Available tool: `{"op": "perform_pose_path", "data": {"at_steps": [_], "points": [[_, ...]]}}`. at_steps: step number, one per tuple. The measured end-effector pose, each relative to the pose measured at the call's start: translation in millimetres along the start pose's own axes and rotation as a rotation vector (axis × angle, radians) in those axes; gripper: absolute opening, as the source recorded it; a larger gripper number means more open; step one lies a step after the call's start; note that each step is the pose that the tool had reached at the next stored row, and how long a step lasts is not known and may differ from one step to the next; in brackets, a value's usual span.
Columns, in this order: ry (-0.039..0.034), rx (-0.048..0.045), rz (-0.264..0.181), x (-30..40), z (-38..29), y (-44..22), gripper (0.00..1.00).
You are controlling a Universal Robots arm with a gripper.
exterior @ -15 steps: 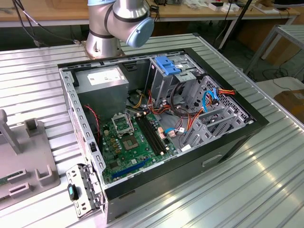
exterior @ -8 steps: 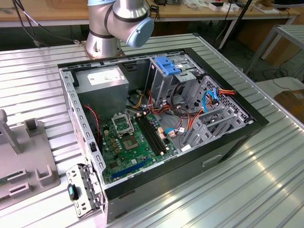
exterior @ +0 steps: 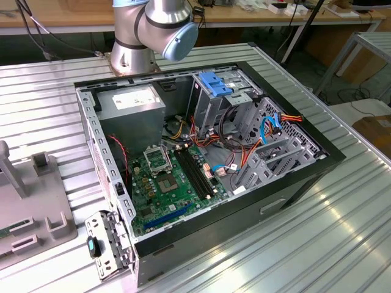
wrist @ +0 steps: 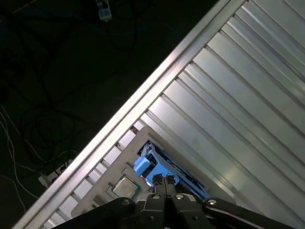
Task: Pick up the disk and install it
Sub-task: 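Pick up the disk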
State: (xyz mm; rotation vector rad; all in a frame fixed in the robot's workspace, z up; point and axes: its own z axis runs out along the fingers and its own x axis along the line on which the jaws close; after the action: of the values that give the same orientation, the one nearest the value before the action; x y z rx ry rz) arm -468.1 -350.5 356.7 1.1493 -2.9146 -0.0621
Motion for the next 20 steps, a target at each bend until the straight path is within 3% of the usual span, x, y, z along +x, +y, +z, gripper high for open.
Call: {"op": "perform_pose_path", "data": {"at_steps": [1, 3, 5, 20], "points": [[0.0006, -0.0001, -0.018, 0.0, 0.0, 0.0, 0.11], [0.0038, -0.0007, -0.101, -0.2, 0.0, 0.2, 0.11], [0.0052, -0.0009, -0.138, -0.2, 0.0, 0.3, 0.11], [0.0122, -0.0014, -0.332, -0.9, 0.1, 1.0, 0.11]]}}
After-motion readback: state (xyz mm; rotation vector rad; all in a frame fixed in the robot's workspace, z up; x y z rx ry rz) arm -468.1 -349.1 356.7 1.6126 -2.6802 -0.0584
